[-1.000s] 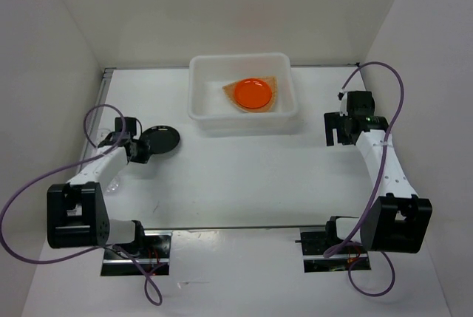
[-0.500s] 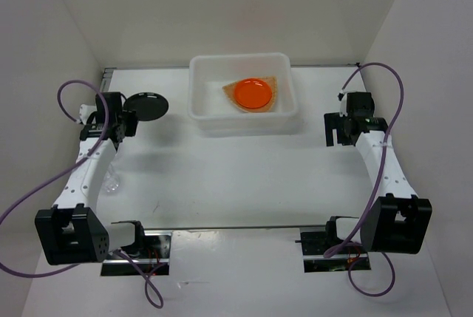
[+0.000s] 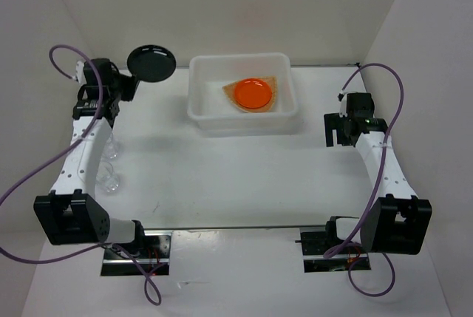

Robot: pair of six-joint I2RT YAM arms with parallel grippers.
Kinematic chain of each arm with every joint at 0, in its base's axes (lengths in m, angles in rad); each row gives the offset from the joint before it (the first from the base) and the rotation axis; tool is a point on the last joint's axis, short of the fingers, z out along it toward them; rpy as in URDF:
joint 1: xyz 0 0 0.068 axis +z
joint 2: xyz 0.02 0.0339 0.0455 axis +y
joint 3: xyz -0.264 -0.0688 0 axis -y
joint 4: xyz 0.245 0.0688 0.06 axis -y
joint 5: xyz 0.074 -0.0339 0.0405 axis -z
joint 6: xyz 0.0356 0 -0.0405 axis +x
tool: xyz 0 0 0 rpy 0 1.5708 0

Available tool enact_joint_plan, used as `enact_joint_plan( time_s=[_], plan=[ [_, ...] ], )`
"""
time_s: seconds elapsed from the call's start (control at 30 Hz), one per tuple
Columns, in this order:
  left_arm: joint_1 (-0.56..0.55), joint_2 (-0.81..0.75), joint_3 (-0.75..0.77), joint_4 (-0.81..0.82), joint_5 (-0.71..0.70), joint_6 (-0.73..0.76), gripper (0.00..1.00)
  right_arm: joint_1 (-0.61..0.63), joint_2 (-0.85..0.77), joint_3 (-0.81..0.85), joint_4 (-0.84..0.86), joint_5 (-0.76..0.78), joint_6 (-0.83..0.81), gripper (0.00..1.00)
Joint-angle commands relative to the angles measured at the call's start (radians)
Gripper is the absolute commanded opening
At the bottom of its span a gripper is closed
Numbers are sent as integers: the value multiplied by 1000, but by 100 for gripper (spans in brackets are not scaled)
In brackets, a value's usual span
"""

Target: Place the mixed dishes into the plastic bin

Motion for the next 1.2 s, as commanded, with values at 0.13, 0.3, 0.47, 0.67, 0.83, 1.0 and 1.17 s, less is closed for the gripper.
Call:
enact_joint_plan(
  time_s=[0.13, 0.3, 0.47, 0.67, 0.83, 1.0, 1.17],
  plan=[
    [-73, 281, 207, 219, 303, 120, 0, 4, -32, -1, 48, 17, 9, 95],
    [-185, 515, 434, 181, 374, 193, 0, 4, -41, -1, 57, 17, 9, 95],
    [-273, 710, 664, 87, 376, 235, 0, 4, -59, -10, 57, 17, 9, 95],
    [-330, 901, 864, 25, 405, 225, 0, 4, -68, -10, 67, 17, 9, 95],
    [-363, 1073, 1037, -45, 440, 200, 0, 4, -68, -10, 67, 17, 9, 95],
    [-383, 1304, 1371, -233, 451, 209, 0, 4, -68, -10, 67, 17, 9, 95],
    [-382, 1553, 1717, -373, 523, 123, 0, 4, -68, -20, 67, 17, 9, 95]
  ],
)
